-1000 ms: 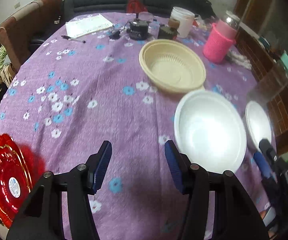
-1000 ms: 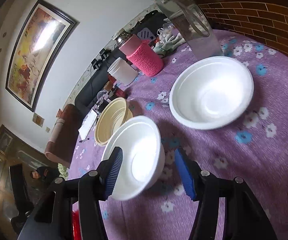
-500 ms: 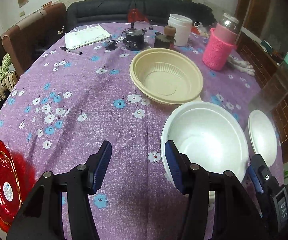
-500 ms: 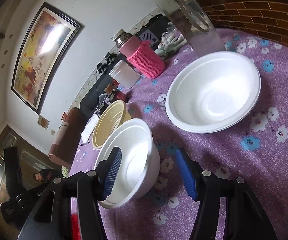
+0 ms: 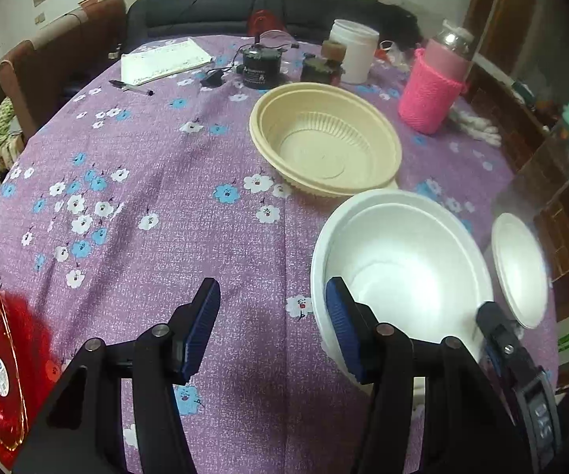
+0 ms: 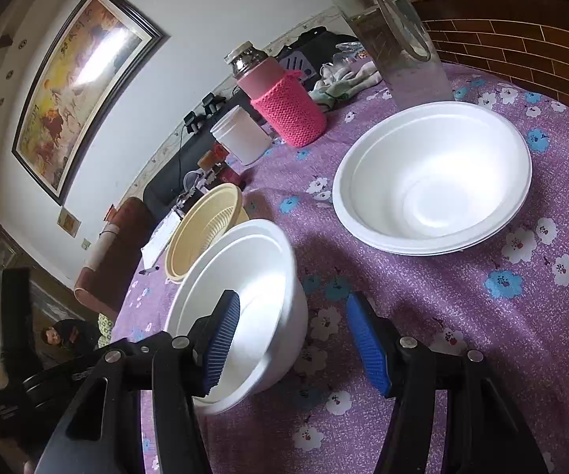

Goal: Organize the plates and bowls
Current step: 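Move both grippers to the rim of the large white bowl, then close both grippers on the rim of the large white bowl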

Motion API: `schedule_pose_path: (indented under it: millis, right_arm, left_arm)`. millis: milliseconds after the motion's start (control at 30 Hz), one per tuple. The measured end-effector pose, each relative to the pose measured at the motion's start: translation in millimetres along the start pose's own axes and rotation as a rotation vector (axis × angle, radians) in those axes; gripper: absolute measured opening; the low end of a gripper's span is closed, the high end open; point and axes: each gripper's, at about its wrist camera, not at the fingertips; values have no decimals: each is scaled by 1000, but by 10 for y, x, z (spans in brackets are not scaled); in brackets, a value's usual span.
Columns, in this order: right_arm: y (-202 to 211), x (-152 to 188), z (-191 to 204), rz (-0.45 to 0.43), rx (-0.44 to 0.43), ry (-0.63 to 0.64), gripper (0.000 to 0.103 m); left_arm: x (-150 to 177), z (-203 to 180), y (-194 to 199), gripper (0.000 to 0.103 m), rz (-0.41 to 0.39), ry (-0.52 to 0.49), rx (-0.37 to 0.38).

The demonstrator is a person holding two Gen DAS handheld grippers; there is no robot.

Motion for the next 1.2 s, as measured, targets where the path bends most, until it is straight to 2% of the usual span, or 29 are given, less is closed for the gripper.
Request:
schedule_pose_path:
  millis: [100, 200, 333, 433, 600, 933, 1200]
  right_arm:
    - [-17, 9, 8, 10, -9, 3, 60]
    - [-33, 7, -9, 19, -15, -8, 60]
    - [-36, -3, -46, 26, -25, -30, 60]
    - [-38, -1, -53, 37, -32, -39, 60]
    - [-34, -9, -76, 45, -53, -59, 60]
    - [-99, -25, -184, 87, -102, -131, 60]
    - [-153, -39, -229, 102, -103, -153, 54]
  left_arm:
    - [-34, 150, 46, 56, 8, 57, 75]
    - [-99, 269, 73, 60, 18, 106, 108]
    - [-135, 387, 88, 60, 29, 175, 125]
    - [-133, 370, 47, 61, 58, 189, 140]
    - [-119, 250, -85, 61, 126, 218, 228]
    - [-85, -1, -219, 61, 166, 165, 216]
    - [-50, -47, -252, 61, 131, 133, 180]
Point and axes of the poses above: each gripper's, at about its wrist camera, not at the fingertips, and y roughly against the way its jaws point, z to its left, x to its underside, and after that the axes turned 1 degree about -y, right-handed
